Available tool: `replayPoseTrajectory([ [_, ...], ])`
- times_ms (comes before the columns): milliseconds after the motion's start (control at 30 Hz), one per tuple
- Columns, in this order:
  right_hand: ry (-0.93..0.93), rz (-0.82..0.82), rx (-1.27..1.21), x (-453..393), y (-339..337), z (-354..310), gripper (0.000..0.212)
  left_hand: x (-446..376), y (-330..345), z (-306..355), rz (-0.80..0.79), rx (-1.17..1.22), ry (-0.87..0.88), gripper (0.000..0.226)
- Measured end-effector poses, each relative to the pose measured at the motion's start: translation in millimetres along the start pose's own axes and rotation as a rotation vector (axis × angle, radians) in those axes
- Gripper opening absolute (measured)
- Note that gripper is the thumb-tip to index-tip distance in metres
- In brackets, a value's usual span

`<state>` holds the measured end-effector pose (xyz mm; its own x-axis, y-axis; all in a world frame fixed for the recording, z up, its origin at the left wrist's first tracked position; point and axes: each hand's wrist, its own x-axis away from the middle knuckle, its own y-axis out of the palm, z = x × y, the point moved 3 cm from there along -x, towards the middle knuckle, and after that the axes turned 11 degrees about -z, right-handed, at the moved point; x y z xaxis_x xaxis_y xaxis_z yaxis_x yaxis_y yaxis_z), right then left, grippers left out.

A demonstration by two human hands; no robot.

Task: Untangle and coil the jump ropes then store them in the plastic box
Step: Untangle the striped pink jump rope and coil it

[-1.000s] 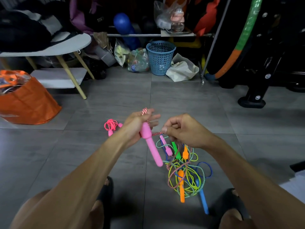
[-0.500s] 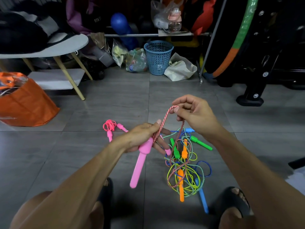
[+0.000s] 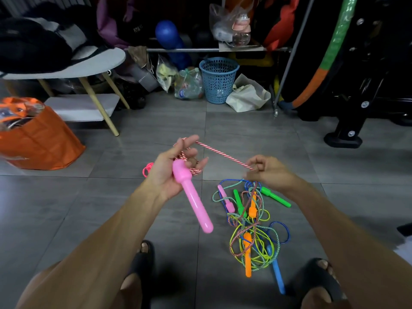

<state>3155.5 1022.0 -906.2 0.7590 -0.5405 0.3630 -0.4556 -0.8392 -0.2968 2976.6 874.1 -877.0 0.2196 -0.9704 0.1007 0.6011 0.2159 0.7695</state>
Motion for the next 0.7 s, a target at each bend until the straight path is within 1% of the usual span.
replayPoseTrajectory([
  [67,0.102,0.041,0.091,-2.0,-4.5,15.0,0.019,-1.3,-9.5,4.9,0.062,0.051,0.046,0.031],
  [100,0.133,0.075,0.126,-1.7,-6.4,19.9,0.014,-1.4,-12.3,5.5,0.088,0.059,0.058,0.031],
  [133,0.121,0.110,0.120,0.4,-7.6,19.6,0.010,-1.3,-13.9,5.5,0.110,0.063,0.067,0.030],
  [167,0.070,0.140,0.051,1.8,-7.9,15.0,0.011,-1.1,-14.6,5.5,0.129,0.066,0.077,0.028],
  [233,-0.109,0.129,-0.219,7.8,-4.4,-8.0,0.008,-0.4,-15.1,7.4,0.151,0.077,0.100,0.025],
  [267,-0.193,0.086,-0.287,11.5,-1.6,-21.9,0.005,-0.3,-15.3,9.5,0.150,0.094,0.115,0.025],
  [300,-0.244,0.042,-0.276,14.5,0.7,-34.2,0.006,-0.2,-15.8,12.2,0.144,0.115,0.133,0.026],
  [333,-0.259,0.018,-0.159,16.5,2.4,-41.6,0.008,0.5,-15.7,15.3,0.130,0.136,0.152,0.026],
  [367,-0.253,0.016,0.046,17.3,3.9,-42.7,0.011,1.2,-15.3,17.9,0.113,0.152,0.168,0.027],
  [433,-0.188,0.031,0.536,19.2,7.3,-36.4,0.017,2.3,-13.3,21.2,0.081,0.152,0.183,0.027],
  [467,-0.165,0.029,0.659,20.6,9.6,-34.0,0.019,2.3,-12.2,21.3,0.073,0.140,0.178,0.027],
  [500,-0.161,0.020,0.673,22.6,12.9,-34.0,0.021,1.6,-11.4,20.4,0.070,0.125,0.166,0.026],
  [533,-0.169,-0.008,0.613,24.7,16.9,-36.0,0.022,0.4,-10.4,18.8,0.071,0.110,0.150,0.025],
  [600,-0.183,-0.113,0.442,27.4,25.6,-42.3,0.019,-2.0,-8.7,14.4,0.083,0.084,0.124,0.022],
  [633,-0.182,-0.174,0.395,29.5,30.8,-44.8,0.017,-3.3,-7.1,11.9,0.084,0.081,0.114,0.021],
  [700,-0.201,-0.295,0.383,36.4,42.2,-50.0,0.016,-5.7,-3.9,7.2,0.058,0.095,0.097,0.019],
])
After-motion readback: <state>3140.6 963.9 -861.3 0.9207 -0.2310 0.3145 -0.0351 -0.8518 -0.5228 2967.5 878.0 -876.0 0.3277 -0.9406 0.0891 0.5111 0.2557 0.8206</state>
